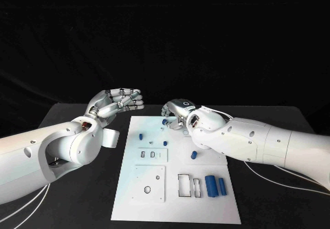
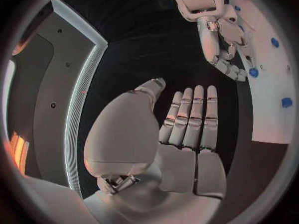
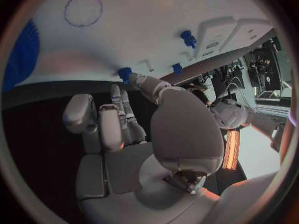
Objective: Assemble the parts on the task board
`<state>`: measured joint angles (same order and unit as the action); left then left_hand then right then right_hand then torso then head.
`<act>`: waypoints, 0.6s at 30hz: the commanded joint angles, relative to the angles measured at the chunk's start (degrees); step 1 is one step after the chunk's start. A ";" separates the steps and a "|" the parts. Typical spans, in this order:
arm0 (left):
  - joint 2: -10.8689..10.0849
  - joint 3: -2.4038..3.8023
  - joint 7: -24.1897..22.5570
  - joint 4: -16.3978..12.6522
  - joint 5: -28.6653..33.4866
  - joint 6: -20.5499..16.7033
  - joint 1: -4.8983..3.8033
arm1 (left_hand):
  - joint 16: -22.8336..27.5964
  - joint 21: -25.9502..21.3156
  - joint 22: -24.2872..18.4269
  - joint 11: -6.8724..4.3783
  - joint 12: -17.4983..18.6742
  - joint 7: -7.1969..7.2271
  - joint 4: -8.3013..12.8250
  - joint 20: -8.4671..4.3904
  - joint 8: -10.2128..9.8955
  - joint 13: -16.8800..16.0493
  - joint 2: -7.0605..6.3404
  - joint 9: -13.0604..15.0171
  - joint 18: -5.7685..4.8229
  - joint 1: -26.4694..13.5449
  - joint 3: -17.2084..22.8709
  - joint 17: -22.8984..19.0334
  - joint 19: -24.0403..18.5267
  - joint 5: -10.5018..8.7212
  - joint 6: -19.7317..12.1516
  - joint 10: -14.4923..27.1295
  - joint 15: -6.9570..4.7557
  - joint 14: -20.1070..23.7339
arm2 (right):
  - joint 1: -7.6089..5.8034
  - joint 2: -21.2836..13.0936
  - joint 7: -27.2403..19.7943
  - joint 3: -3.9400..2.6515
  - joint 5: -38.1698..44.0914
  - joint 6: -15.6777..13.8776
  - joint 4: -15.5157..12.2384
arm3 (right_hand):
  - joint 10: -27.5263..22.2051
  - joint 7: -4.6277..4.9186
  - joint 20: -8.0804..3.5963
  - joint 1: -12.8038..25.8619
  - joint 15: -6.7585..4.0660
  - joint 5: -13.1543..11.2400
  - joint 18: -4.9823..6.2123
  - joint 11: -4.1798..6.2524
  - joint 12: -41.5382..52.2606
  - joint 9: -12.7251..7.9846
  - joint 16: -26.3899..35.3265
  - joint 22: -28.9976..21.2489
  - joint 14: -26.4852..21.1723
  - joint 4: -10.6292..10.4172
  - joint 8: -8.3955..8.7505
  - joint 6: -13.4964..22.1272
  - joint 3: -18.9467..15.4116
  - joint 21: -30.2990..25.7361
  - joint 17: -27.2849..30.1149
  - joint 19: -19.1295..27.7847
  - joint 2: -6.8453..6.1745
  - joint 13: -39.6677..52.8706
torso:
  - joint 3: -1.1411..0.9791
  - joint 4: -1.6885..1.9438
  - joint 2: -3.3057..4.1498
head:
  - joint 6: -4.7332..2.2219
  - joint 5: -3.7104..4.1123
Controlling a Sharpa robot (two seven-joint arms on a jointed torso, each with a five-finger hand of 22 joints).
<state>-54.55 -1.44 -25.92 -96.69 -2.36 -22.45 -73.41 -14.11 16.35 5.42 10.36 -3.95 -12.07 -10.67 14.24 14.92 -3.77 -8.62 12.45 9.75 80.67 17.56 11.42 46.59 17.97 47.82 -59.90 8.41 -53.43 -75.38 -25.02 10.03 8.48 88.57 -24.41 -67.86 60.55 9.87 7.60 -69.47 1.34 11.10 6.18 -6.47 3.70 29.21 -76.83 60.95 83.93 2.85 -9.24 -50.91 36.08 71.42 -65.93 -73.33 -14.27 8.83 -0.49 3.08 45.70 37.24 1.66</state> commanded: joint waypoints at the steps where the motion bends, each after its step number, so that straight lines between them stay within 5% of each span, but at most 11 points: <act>1: 0.01 0.05 -0.28 -0.13 0.21 0.91 -0.10 | 0.20 -0.23 -0.08 0.04 0.38 -0.21 -0.13 0.33 -0.17 -0.03 -0.04 -0.06 0.51 -0.51 0.11 0.10 -0.21 -0.33 -0.37 0.28 0.10 0.46 | -0.04 -0.18 -0.88 0.00 0.01 1.13 -0.35 | -0.52 0.05 0.01 -0.04 0.32 0.10 0.32 -0.10 0.10 -0.22 0.42 -0.43 0.89 0.03 0.30 0.33 -0.63 -0.39 0.36 0.58 -0.39 -0.11 | -0.05 0.02 -0.03 | -0.03 0.00; 13: -0.11 0.05 -0.29 0.15 0.22 0.99 -0.10 | 0.20 -0.23 -0.08 0.04 0.38 -0.21 -0.13 0.33 -0.17 -0.03 -0.04 -0.06 0.51 -0.51 0.11 0.10 -0.21 -0.33 -0.37 0.28 0.10 0.46 | -1.10 -9.44 1.57 -0.20 -2.97 -0.70 -8.85 | 4.10 -0.30 -0.36 0.09 -0.21 0.95 -0.42 0.61 2.90 -0.54 -0.94 3.43 1.43 -0.84 -0.73 -2.60 -1.11 2.00 -1.09 -1.91 0.48 0.74 | -0.03 -0.35 -0.20 | -0.27 0.31; 18: 0.00 0.04 -0.28 0.40 0.31 1.17 -0.10 | 0.20 -0.23 -0.08 0.04 0.38 -0.21 -0.13 0.33 -0.17 -0.03 -0.04 -0.06 0.51 -0.51 0.11 0.10 -0.21 -0.33 -0.37 0.28 0.10 0.46 | -1.89 -16.13 2.93 -0.57 -9.11 -0.24 -14.84 | 11.16 -1.47 -1.51 1.06 -1.64 -0.58 -0.90 2.45 6.47 -0.59 -1.98 6.02 1.85 -2.04 -0.74 -2.99 -1.58 3.66 -2.27 -3.53 -0.34 2.89 | -0.01 -0.57 -0.49 | -0.42 0.55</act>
<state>-54.66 -1.45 -25.84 -96.28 -2.29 -22.39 -73.43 -14.11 16.35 5.43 10.36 -3.95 -12.07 -10.67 14.24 14.92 -3.77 -8.61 12.45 9.75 80.67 17.56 11.46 46.59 17.97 47.82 -59.90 8.41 -53.44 -77.17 -40.61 11.16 7.94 84.47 -24.72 -81.67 71.20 8.83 6.12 -68.98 0.03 10.68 6.18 -4.19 9.94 28.68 -78.62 66.81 84.10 0.99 -9.96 -53.98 34.49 74.88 -68.10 -76.68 -14.71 11.56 -0.51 2.70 45.40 36.90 2.10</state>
